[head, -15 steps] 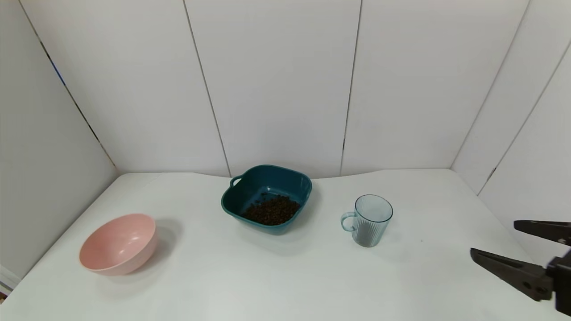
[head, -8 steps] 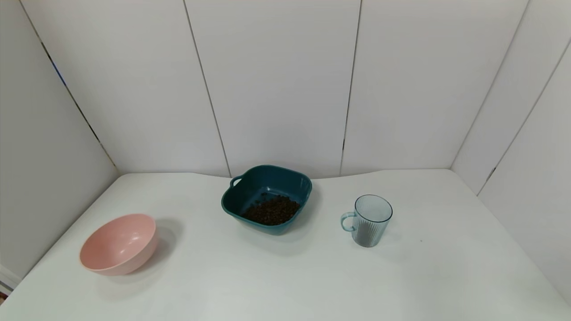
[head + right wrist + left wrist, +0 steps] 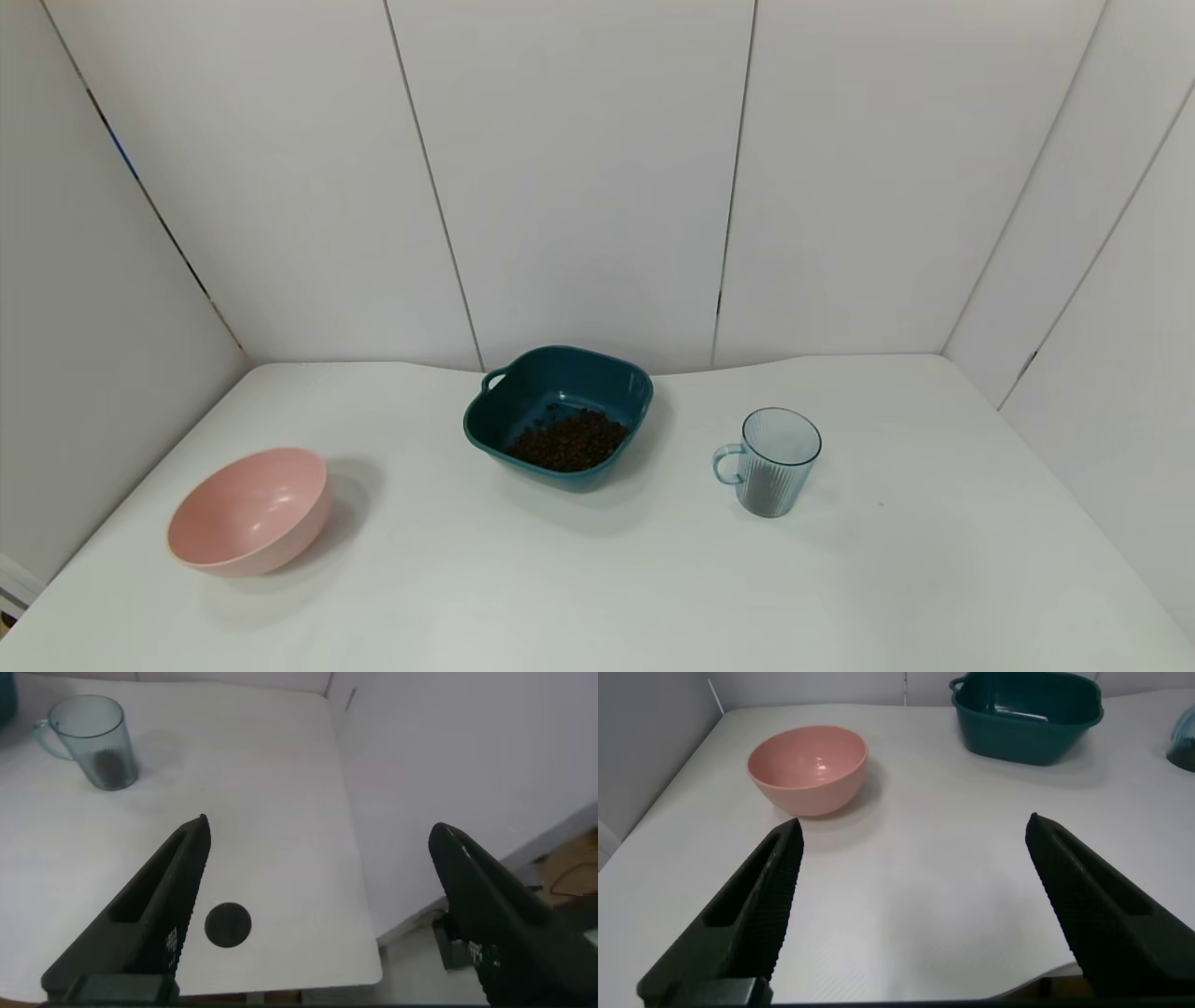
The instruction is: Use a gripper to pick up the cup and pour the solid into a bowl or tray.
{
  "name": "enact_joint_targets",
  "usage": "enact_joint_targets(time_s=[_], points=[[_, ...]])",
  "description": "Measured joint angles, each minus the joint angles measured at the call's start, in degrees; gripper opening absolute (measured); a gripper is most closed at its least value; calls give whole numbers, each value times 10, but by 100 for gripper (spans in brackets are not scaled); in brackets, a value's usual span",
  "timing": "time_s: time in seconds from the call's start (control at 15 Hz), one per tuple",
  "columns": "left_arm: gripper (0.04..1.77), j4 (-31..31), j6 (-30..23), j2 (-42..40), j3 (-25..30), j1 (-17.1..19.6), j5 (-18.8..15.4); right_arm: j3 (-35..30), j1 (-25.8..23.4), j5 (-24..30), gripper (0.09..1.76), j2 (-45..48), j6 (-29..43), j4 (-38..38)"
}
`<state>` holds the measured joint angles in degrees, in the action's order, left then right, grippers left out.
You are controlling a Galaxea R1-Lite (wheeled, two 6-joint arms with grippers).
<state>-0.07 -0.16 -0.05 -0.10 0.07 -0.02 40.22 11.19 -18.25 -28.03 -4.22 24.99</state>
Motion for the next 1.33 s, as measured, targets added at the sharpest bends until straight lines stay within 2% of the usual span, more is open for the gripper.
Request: enact_joint_targets(time_s=[0.2, 0.4, 0.47, 0.6, 0.73, 1.07, 1.33], points=[[172, 0, 0, 0, 0, 0, 0, -1, -75, 60, 170, 34, -8, 12], [172, 0, 0, 0, 0, 0, 0, -10, -123, 180, 170, 84, -12, 13], [172, 0, 0, 0, 0, 0, 0, -19, -136, 203, 170, 99, -10, 10], [172, 0, 0, 0, 0, 0, 0, -34, -135, 216, 170, 120, -9, 5], [172, 0, 0, 0, 0, 0, 0, -52, -113, 218, 170, 138, -7, -6], [172, 0, 0, 0, 0, 0, 0, -140, -107, 231, 170, 180, 8, -130], [172, 0, 0, 0, 0, 0, 0, -210, -109, 231, 170, 216, 9, -192]])
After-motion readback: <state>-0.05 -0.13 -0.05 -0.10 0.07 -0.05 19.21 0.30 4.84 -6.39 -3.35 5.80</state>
